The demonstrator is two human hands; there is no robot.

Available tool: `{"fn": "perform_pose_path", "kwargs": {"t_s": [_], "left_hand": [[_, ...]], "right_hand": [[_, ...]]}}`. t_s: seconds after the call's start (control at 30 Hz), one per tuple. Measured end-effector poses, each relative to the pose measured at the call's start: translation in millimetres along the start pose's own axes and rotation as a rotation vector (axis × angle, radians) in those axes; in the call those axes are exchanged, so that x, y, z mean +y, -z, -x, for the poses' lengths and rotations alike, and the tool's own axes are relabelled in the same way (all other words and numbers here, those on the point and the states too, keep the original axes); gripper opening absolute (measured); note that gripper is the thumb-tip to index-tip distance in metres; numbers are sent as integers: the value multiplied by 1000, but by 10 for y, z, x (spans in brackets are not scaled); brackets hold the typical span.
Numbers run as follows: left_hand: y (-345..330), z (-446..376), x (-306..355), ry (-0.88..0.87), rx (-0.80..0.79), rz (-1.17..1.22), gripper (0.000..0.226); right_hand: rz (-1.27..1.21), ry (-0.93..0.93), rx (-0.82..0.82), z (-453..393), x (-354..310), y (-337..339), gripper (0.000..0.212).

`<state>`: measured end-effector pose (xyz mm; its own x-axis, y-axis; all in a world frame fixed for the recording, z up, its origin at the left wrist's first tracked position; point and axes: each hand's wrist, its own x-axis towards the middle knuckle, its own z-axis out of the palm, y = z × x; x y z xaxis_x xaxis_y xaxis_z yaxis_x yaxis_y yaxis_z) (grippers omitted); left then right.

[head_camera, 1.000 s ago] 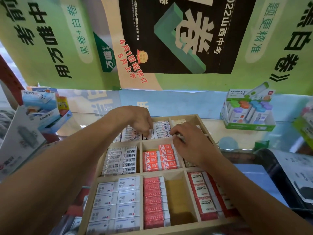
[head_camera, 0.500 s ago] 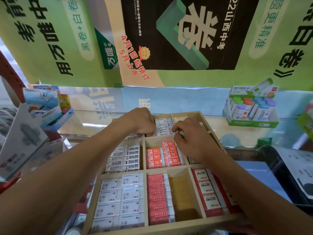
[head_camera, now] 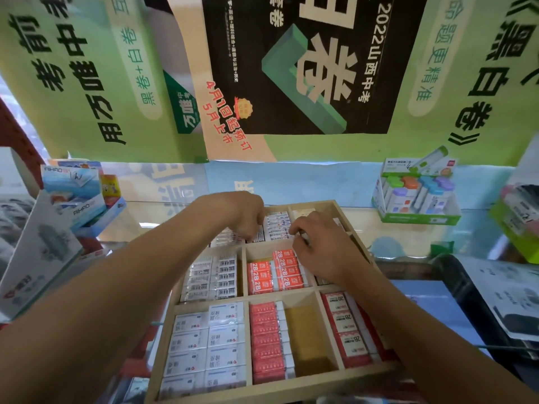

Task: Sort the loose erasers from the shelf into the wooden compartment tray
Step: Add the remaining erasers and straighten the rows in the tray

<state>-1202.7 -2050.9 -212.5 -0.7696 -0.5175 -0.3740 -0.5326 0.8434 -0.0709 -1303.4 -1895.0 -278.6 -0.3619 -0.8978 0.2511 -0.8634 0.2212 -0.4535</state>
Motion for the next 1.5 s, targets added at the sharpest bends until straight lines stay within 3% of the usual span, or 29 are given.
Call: {"fn": "perform_pose_path", "kwargs": {"t_s": [0.1,0.2,0.43,0.57,0.7,0.8,0.9,0.97,1.1,1.2,1.33,1.5], "left_hand": [[41,-91,129,35,-75,-180,41],[30,-158,162,66,-64,-182,43],[11,-81,35,118,57,52,32],[-13,-42,-6,131,66,214,45],[-104,-65,-39,121,98,336,30],[-149,-54,-139,64,199,574,22],[-244,58,-283,28,410,784,25],[-349,141,-340,1,495,736,30],[-594,233,-439,-66,586,636,36],[-788,209,-571,-72,641,534,43],[-940,196,-630,-29,676,532,50],[-940,184,-628,-36,687,517,56]], "right_hand": [[-14,10,0,10,34,-6,24],[-18,27,-2,11,62,-14,25],[-8,34,20,-15,60,-36,25],[-2,19,25,-26,58,-57,24],[2,21,9,-13,50,-50,25],[-40,14,6,14,39,-16,25],[-114,-6,52,-27,-41,28,22],[-90,25,48,-136,-138,38,18],[-76,72,-56,-449,-382,32,13],[-35,-34,-219,-680,-485,54,12],[83,-91,-501,-894,-568,49,27],[124,-155,-678,-1031,-680,14,21]]}}
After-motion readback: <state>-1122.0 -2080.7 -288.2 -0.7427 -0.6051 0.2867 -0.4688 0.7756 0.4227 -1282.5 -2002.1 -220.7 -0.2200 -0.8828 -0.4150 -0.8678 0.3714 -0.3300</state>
